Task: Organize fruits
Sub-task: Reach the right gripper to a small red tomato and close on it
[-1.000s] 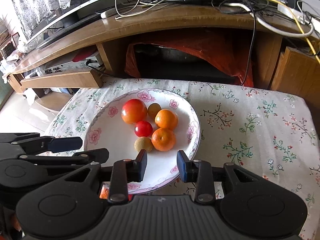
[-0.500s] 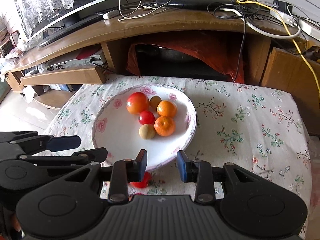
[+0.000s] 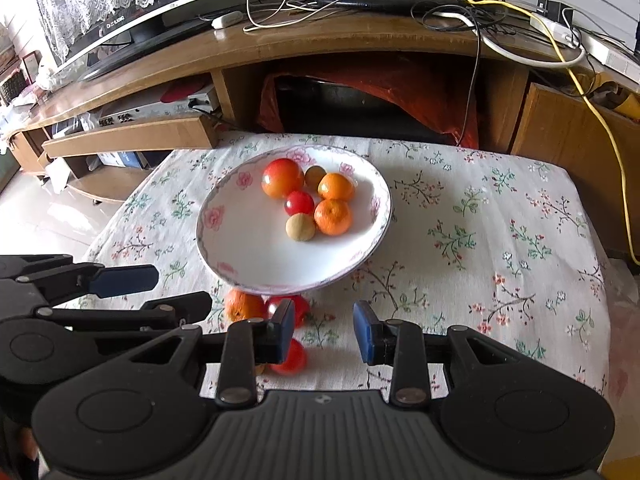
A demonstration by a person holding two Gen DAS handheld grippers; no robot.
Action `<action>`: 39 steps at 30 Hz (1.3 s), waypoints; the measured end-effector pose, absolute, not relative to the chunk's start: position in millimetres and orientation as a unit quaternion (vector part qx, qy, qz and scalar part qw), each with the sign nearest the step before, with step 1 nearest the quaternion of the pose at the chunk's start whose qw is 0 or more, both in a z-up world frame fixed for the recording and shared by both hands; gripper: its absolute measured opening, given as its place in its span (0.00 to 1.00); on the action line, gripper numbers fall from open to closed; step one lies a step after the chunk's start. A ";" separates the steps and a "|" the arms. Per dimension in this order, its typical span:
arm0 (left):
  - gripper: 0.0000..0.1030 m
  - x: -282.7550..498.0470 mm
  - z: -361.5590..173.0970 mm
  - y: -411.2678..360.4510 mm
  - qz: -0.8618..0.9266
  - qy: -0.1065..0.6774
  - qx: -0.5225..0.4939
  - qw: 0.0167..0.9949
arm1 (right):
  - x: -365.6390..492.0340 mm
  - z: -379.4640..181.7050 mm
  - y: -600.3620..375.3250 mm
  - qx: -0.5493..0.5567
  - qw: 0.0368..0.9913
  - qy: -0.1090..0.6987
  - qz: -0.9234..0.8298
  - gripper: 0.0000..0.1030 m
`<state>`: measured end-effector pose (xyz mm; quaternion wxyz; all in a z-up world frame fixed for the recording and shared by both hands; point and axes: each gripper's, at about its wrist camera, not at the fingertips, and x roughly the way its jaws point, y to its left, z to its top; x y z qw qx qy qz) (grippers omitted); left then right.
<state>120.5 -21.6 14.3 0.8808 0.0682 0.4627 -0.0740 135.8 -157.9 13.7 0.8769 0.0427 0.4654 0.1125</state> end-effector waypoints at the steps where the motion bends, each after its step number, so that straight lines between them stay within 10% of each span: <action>1: 0.51 119.4 14.0 -21.7 -0.074 0.464 0.068 0.880 | 134.4 13.5 -157.6 0.044 0.876 0.467 0.112 0.23; 25: 0.48 101.3 2.3 -21.9 -0.066 0.486 0.090 0.867 | 121.2 -1.4 -149.7 0.038 0.861 0.492 0.120 0.23; 39: 0.67 113.4 2.5 -2.9 -0.068 0.504 0.038 0.860 | 135.4 -11.5 -152.1 0.057 0.847 0.512 0.133 0.24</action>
